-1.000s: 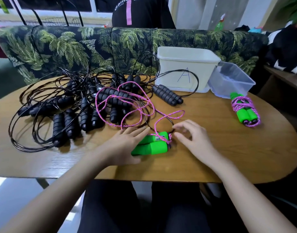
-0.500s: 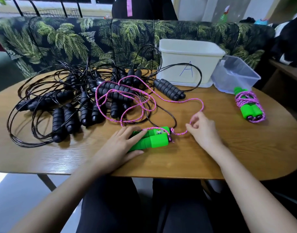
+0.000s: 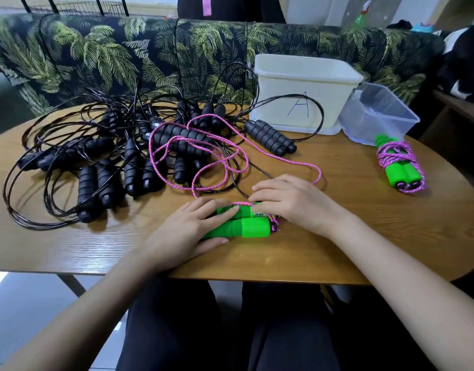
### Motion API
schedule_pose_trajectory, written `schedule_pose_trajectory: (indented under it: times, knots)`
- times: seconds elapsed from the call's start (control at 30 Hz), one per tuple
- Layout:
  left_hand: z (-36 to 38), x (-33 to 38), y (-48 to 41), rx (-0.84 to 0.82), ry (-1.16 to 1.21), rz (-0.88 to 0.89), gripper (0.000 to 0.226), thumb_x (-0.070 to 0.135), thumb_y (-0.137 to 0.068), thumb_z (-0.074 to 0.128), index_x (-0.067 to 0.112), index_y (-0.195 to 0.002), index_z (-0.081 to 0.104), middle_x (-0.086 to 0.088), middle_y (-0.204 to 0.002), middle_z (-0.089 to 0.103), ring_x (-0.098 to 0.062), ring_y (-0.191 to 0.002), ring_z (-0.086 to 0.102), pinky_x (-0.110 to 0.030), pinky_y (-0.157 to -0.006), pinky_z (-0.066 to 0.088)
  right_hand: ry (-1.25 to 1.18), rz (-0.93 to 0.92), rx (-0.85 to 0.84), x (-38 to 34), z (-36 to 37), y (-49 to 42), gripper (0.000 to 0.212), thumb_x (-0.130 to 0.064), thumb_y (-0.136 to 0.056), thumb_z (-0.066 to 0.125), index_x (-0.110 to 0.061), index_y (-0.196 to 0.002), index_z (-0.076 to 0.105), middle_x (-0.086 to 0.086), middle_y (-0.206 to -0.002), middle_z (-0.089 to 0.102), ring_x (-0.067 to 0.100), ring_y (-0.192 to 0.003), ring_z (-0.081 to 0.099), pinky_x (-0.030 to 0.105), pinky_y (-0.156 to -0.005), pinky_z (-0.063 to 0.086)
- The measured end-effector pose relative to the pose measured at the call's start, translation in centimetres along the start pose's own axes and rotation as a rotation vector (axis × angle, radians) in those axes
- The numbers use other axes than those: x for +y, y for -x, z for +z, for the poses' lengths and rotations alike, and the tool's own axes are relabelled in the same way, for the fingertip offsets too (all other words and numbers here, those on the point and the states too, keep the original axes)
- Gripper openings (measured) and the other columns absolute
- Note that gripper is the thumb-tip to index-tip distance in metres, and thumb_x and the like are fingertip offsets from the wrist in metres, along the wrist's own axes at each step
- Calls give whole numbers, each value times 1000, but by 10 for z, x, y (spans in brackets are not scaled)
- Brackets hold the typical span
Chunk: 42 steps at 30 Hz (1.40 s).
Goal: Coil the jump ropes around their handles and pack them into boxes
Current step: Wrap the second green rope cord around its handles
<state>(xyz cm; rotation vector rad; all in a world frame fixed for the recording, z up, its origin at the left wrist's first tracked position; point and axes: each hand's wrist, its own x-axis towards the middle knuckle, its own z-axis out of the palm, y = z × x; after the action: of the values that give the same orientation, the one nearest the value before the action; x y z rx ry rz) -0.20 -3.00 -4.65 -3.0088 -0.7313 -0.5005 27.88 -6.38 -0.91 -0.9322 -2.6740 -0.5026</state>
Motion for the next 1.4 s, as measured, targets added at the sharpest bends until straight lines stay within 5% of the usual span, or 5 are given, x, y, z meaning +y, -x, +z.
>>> schedule_pose_trajectory:
  times: [0.47, 0.73, 1.0, 1.23, 1.4]
  knots:
    - [4, 1, -1, 4, -37, -55, 61, 53, -98, 43, 20, -149, 42, -2, -141, 47, -23, -122, 46, -40, -101, 45, 38, 169, -57, 16, -7, 52, 15, -24, -91, 52, -12, -83, 59, 3, -101, 67, 26, -108, 60, 39, -104, 41]
    - [3, 0, -8, 0, -41, -95, 65, 57, -97, 40, 20, -150, 41, -2, -139, 49, -23, -118, 48, -39, -97, 47, 90, 469, -45, 22, -1, 106, 45, -56, -96, 42, -17, -92, 65, -3, -79, 63, 23, -82, 61, 37, -84, 50]
    - [8, 0, -33, -48, -103, -219, 72, 60, -95, 31, 15, -150, 41, -8, -137, 53, -31, -116, 51, -44, -94, 49, 227, 658, -96, 27, 5, 110, 43, -49, -100, 36, -18, -84, 61, -5, -70, 69, 18, -62, 66, 37, -72, 37]
    - [-8, -20, -11, -100, 292, -97, 68, 49, -97, 37, 20, -157, 23, 8, -163, 19, -8, -146, 19, -21, -119, 10, 133, 689, -59, 16, -1, 111, 27, -34, -95, 52, -14, -78, 46, -2, -60, 58, 28, -54, 61, 38, -57, 50]
    - [-1, -33, 0, -68, 298, -75, 52, 51, -102, 36, 37, -152, 34, 12, -161, 24, -13, -144, 28, -27, -119, 20, 90, 701, -53, 18, 3, 117, 36, -42, -98, 31, -16, -81, 50, -1, -71, 60, 27, -69, 62, 38, -61, 45]
